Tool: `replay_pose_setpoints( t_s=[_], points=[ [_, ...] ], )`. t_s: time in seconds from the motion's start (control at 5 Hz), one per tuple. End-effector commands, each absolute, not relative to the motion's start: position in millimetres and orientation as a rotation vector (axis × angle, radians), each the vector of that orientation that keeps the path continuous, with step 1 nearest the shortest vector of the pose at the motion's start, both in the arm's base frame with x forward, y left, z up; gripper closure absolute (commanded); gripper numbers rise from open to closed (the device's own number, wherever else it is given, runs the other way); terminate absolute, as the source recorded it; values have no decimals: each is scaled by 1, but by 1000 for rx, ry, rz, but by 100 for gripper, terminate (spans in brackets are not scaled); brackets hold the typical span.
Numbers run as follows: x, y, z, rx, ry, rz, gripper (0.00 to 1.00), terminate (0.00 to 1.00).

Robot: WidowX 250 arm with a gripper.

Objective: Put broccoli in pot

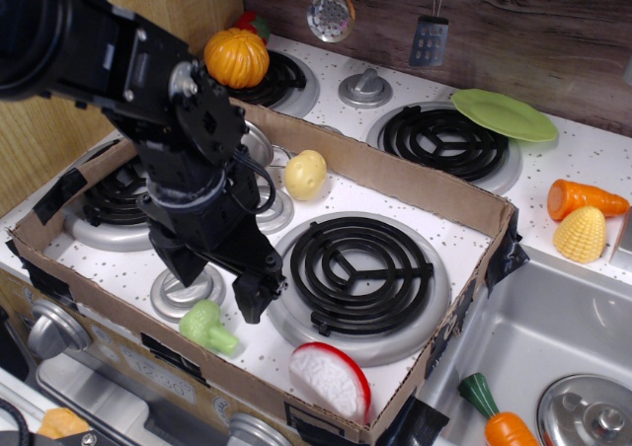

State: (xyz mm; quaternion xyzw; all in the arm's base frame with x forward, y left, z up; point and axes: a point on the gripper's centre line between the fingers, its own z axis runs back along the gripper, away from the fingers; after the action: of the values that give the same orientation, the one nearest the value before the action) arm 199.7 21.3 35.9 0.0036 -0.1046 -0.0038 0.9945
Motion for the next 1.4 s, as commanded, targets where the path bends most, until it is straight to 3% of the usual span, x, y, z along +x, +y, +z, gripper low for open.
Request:
replay_pose_setpoints(
  t_s=[0.0,0.4,0.6,1.2],
  points=[
    [205,21,19,11,-240,59,0,0],
    [204,28,8,17,-286,85,0,0],
    [205,29,2,16,-316,74,100,0],
    [216,29,17,51,-315,26,100,0]
  ],
)
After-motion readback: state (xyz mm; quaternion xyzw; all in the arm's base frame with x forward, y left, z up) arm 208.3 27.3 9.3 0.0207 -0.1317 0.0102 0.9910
